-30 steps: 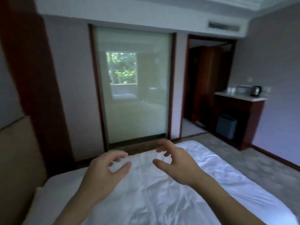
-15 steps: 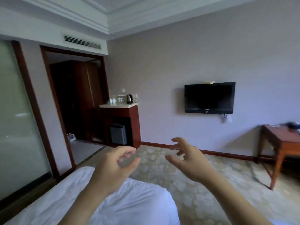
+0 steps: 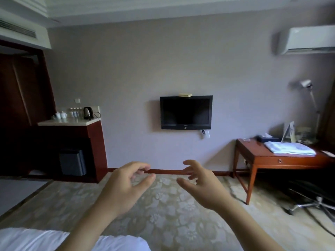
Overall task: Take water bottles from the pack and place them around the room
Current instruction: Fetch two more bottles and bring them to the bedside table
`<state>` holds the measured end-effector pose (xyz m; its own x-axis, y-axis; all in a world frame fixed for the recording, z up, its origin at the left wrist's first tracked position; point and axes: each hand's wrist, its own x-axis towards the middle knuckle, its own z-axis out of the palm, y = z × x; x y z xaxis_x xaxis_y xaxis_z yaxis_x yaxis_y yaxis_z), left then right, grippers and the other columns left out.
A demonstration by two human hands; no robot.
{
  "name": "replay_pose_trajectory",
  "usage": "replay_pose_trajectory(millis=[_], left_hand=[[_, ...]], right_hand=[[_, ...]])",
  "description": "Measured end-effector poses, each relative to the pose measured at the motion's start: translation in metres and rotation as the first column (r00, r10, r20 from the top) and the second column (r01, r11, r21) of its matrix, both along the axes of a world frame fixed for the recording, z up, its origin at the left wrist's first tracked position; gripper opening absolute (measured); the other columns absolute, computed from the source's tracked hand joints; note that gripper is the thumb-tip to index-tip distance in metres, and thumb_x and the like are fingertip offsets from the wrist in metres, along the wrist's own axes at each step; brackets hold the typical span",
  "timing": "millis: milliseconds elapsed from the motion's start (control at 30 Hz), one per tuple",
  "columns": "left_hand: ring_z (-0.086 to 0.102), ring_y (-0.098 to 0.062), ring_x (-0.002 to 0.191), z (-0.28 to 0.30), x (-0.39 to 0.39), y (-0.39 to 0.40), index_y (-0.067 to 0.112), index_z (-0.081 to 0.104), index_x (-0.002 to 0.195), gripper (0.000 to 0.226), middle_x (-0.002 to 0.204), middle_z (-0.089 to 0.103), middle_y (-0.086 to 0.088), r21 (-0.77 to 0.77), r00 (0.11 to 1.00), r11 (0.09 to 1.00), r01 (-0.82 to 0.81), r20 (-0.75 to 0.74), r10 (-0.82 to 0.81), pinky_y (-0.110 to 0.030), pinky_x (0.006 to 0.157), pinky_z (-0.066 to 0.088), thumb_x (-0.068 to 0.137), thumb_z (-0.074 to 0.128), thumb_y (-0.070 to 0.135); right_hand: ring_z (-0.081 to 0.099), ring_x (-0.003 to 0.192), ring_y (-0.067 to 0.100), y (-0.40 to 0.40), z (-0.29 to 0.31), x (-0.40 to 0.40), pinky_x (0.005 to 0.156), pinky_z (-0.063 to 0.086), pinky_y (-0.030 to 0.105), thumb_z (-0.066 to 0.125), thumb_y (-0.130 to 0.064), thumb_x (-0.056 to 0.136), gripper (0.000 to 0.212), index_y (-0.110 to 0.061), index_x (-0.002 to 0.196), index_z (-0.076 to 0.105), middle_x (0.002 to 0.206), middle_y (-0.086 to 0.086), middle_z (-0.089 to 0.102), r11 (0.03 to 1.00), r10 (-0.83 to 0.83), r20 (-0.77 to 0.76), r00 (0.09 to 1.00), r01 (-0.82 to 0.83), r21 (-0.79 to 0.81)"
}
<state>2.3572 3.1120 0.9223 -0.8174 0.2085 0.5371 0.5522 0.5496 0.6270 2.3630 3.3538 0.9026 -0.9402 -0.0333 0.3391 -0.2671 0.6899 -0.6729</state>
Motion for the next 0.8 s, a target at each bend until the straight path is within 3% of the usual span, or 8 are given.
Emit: replay_pose_trajectory(millis=[167, 333, 500, 800], left_hand=[[0.059, 0.005, 0.103, 0.007, -0.109, -0.013, 0.035, 0.067, 0.113, 0.05, 0.107, 0.064, 0.028, -0.058, 0.998, 0.998, 0.039, -0.05, -0.041, -0.018, 0.087, 0.047, 0.075, 0.058, 0.065], [0.058, 0.004, 0.105, 0.016, -0.213, -0.004, 0.033, 0.057, 0.122, 0.061, 0.11, 0.062, 0.027, -0.038, 0.997, 0.997, 0.071, -0.031, -0.072, -0.014, 0.087, 0.042, 0.072, 0.055, 0.068], [0.057, 0.002, 0.106, 0.011, -0.31, 0.027, 0.031, 0.055, 0.127, 0.045, 0.113, 0.061, 0.023, -0.036, 0.995, 0.995, 0.094, -0.016, -0.095, -0.011, 0.084, 0.04, 0.085, 0.068, 0.043], [0.057, 0.003, 0.105, -0.005, -0.509, 0.122, 0.036, 0.058, 0.113, 0.035, 0.11, 0.061, 0.025, -0.037, 0.996, 0.996, 0.078, -0.049, -0.08, -0.017, 0.087, 0.042, 0.082, 0.071, 0.046]], right_hand=[[0.06, 0.102, 0.002, -0.022, 0.015, -0.097, 0.089, 0.052, 0.03, 0.064, -0.05, 0.084, 0.052, -0.038, 0.131, 0.046, 0.116, -0.018, 0.062, 0.998, -0.053, -0.017, 0.998, 0.052, -0.036], [0.058, 0.104, 0.003, -0.022, 0.029, -0.186, 0.089, 0.049, 0.026, 0.062, -0.052, 0.086, 0.053, -0.038, 0.134, 0.043, 0.119, -0.019, 0.06, 0.996, -0.084, -0.009, 0.996, 0.084, 0.007], [0.057, 0.106, 0.002, 0.01, 0.024, -0.271, 0.084, 0.049, 0.025, 0.062, -0.05, 0.085, 0.052, -0.039, 0.133, 0.045, 0.119, -0.018, 0.06, 0.99, -0.14, 0.015, 0.99, 0.14, -0.031], [0.059, 0.105, 0.005, 0.12, 0.007, -0.462, 0.091, 0.05, 0.029, 0.063, -0.049, 0.085, 0.053, -0.036, 0.133, 0.045, 0.119, -0.015, 0.062, 0.987, -0.155, -0.038, 0.987, 0.153, -0.049]])
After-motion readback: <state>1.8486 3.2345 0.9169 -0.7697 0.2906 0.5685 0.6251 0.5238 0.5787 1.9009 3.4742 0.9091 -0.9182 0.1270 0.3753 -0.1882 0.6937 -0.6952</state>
